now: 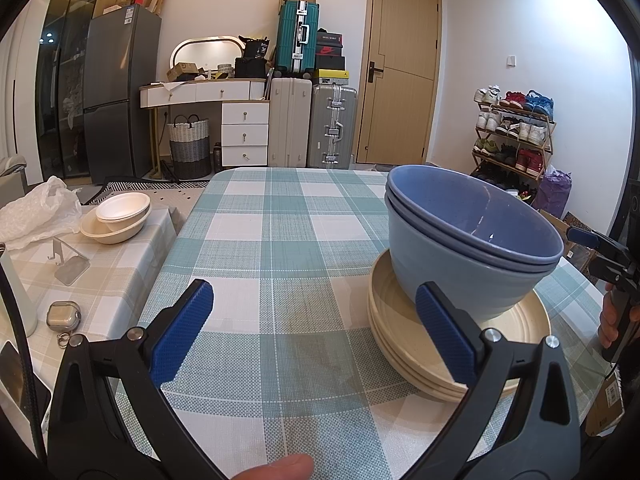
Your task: Organize plates and bowls
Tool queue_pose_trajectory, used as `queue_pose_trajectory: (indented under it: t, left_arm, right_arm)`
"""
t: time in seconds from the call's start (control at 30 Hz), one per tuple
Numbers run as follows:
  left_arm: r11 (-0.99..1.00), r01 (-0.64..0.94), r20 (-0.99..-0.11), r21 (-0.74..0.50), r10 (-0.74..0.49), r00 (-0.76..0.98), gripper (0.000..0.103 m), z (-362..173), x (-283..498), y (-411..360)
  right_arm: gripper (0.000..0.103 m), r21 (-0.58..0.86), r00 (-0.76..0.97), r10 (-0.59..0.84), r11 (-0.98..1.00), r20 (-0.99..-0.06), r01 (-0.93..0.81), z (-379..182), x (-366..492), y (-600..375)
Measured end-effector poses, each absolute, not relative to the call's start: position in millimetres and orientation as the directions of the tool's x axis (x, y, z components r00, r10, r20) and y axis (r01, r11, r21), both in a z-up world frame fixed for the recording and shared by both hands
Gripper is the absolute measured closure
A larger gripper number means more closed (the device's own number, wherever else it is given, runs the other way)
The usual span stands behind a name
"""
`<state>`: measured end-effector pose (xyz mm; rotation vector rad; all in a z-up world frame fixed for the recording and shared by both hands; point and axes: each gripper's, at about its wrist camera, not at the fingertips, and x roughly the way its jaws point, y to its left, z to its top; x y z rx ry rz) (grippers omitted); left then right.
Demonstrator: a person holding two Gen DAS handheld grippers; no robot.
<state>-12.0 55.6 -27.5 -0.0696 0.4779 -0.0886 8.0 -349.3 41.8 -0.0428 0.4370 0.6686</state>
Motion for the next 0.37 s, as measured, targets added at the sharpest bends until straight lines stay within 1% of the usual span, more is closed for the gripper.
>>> queue_pose_trajectory:
  t: [0.37]
  left_arm:
    - [0.994,0.068,-0.456,-0.088,-0.101,0.884,0.002,-28.0,-11.3,55.3]
  right_arm:
    - [0.001,0.101,0.697,0.591,0.787,-0.406,-0.608,42.1,7.8,-349.5]
